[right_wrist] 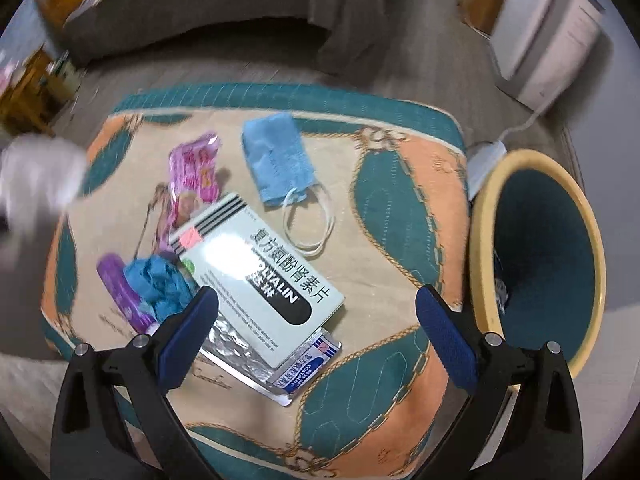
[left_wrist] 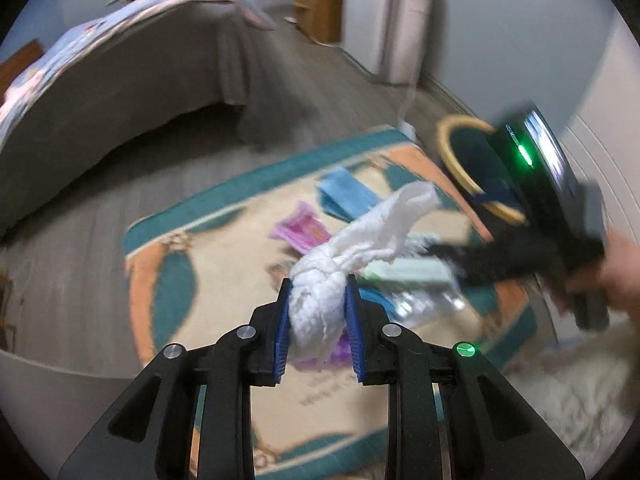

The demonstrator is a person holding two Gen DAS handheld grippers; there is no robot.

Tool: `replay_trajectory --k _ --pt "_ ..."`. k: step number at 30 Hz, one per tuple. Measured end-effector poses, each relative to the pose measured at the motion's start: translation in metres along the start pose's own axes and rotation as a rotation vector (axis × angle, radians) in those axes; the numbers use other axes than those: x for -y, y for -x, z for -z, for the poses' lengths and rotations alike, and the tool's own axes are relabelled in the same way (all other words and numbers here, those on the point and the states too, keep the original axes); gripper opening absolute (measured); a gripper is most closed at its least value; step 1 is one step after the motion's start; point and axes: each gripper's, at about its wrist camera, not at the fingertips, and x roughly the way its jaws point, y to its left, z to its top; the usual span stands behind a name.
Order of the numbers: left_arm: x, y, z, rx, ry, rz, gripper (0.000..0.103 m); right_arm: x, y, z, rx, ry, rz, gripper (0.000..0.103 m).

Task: Collect trash
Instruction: 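Grasp the white tissue with the left tool while the right tool grasps the COLTALIN box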

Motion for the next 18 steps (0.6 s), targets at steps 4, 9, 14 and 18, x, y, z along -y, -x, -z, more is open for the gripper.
replay_trajectory --k 4,9,14,18 --pt "-0.028 -0.023 -0.002 -0.015 0.116 -0.010 0.026 -0.007 -0.012 0.000 -0.020 0.059 -0.036 0.097" --pt "-0.041 -0.030 -0.008 0.005 0.157 -0.014 0.027 -0.023 -0.029 -0.006 -0.037 0.119 -0.084 0.097" --pt "-0.049 -0.034 -0.006 -0.010 0.175 -0.006 0.027 -0.041 -0.048 -0.010 -0.060 0.210 -0.076 0.097" --pt "-0.059 -0.035 -0.005 -0.013 0.209 0.012 0.027 -0.047 -0.063 -0.017 -0.075 0.226 -0.051 0.097"
